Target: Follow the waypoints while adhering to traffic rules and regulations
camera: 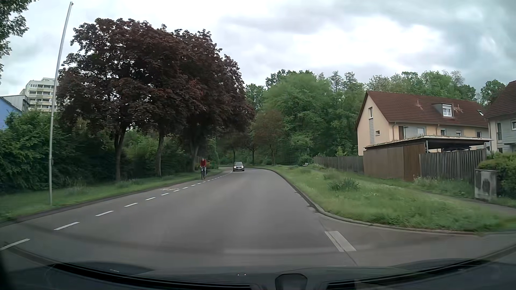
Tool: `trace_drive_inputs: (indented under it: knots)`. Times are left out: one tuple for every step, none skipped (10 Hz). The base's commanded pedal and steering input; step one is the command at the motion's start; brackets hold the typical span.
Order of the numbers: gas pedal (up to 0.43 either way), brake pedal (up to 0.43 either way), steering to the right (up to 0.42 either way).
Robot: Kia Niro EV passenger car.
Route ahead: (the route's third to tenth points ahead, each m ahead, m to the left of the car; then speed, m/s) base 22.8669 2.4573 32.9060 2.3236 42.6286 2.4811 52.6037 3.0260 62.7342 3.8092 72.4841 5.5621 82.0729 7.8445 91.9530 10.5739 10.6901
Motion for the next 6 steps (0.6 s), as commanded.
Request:
trace_drive_inputs:
  knots:
    - [0.087, 0.000, 0.001]
    - [0.087, 0.000, 0.002]
    - [0.087, 0.000, 0.002]
    - [0.087, 0.000, 0.002]
    - [0.087, 0.000, 0.002]
    - [0.087, 0.000, 0.003]
